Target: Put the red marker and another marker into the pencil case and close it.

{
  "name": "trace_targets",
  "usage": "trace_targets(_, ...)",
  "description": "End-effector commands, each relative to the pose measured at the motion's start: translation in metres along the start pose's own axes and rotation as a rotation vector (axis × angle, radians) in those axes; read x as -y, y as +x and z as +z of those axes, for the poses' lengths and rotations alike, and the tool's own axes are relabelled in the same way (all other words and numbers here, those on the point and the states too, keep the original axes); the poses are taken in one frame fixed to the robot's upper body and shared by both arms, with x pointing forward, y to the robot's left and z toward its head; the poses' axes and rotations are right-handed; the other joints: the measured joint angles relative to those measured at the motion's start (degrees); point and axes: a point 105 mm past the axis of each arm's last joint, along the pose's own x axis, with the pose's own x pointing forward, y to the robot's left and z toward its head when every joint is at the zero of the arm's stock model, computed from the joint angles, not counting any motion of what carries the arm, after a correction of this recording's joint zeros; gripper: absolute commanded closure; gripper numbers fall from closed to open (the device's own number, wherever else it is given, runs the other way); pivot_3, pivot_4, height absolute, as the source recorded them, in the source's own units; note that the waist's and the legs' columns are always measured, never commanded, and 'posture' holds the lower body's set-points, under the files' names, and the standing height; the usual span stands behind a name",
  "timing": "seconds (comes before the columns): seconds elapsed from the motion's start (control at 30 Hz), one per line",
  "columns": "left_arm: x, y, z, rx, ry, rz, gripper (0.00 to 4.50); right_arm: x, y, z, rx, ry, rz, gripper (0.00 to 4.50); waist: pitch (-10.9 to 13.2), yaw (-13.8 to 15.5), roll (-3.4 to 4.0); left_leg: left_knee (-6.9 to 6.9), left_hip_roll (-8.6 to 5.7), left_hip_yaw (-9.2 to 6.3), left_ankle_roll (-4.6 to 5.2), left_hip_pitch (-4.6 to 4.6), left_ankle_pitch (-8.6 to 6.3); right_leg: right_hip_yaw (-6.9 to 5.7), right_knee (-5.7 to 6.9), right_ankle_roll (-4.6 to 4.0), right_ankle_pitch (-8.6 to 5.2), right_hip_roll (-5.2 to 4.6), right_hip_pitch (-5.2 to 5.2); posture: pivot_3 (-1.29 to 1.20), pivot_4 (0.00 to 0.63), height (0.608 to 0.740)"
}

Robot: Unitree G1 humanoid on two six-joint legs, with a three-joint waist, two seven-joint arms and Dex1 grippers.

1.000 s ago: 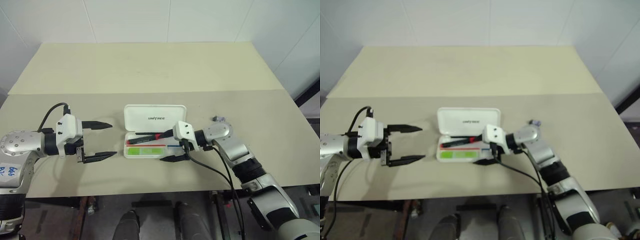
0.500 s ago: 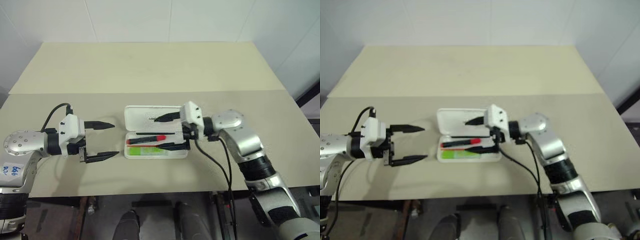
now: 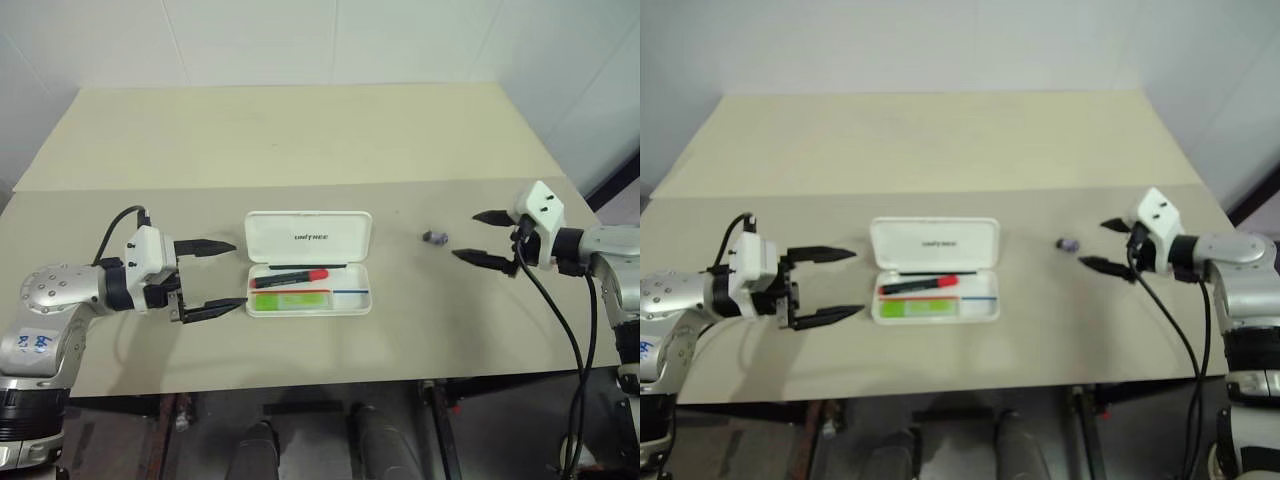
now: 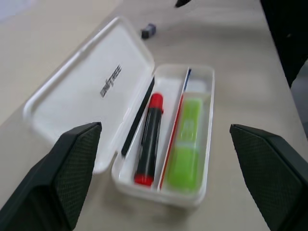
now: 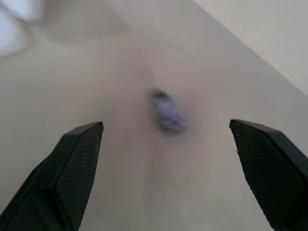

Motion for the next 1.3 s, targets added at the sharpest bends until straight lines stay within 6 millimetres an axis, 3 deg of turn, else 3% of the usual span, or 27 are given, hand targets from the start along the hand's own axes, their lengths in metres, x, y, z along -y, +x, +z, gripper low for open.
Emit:
trace_targets(0.03,-0.004,0.002,0.01,0.04,0.007,-0.001,0.0,0.003,0.012,0.004,0.041,-0.013,-0.006,0.07,0.0,-0.4,0.01,0.0,0.0,0.0,0.0,0.01,0.0,0.01,0.01,0.12,0.06,0.0,0.0,0.0,0.15,0.74)
trace_targets(0.2,-0.008,0.007,0.017,0.058,0.003,-0.025,0.0,-0.005,0.033,-0.002,0.049,0.043,0.054,0.07,0.0,-0.5,0.03,0.0,-0.01,-0.02,0.0,0.0,0.0,0.02,0.11,0.87,0.47,0.0,0.0,0.0,0.15,0.74)
trace_targets(0.37,-0.011,0.011,0.021,0.074,0.008,-0.026,0.0,-0.01,0.046,0.001,0.075,0.053,0.096,0.07,0.0,-0.1,0.05,-0.01,-0.02,-0.03,-0.02,-0.03,-0.01,0.02,0.11,0.96,0.52,0.0,0.0,0.0,0.15,0.74)
trace_targets(0.57,-0.01,0.014,0.025,0.083,0.016,-0.035,0.0,-0.004,0.049,-0.012,0.011,0.07,0.077,0.07,0.0,-0.1,0.06,-0.03,-0.02,-0.05,-0.03,-0.04,-0.02,0.01,0.1,0.97,0.51,0.0,0.0,0.0,0.15,0.74)
trace_targets(0.67,-0.011,0.014,0.026,0.082,0.02,-0.033,0.0,-0.003,0.048,-0.017,-0.014,0.075,0.078,0.67,0.0,-0.1,0.06,-0.04,-0.02,-0.05,-0.03,-0.04,-0.02,0.01,0.1,0.96,0.51,0.01,0.0,0.0,0.15,0.74)
trace_targets(1.0,-0.014,0.016,0.028,0.097,0.035,-0.028,0.0,-0.013,0.053,-0.009,0.043,0.068,0.148,4.17,0.0,-0.1,0.06,-0.01,-0.03,-0.06,-0.06,0.0,-0.01,0.01,0.17,0.99,0.53,0.01,0.03,0.0,0.15,0.74)
trace_targets(1.13,-0.014,0.018,0.028,0.102,0.038,-0.03,0.0,-0.015,0.055,-0.003,0.064,0.044,0.154,4.18,0.0,-0.2,0.06,-0.01,-0.03,-0.06,-0.06,0.0,-0.01,0.01,0.17,1.0,0.53,0.01,0.03,0.0,0.15,0.74)
trace_targets(1.3,-0.014,0.018,0.025,0.099,0.038,-0.033,0.0,-0.035,0.047,0.022,0.158,-0.023,0.272,4.18,0.0,-0.1,0.07,-0.03,-0.03,-0.08,-0.06,0.0,-0.01,0.01,0.22,1.01,0.52,0.02,0.01,0.0,0.15,0.74)
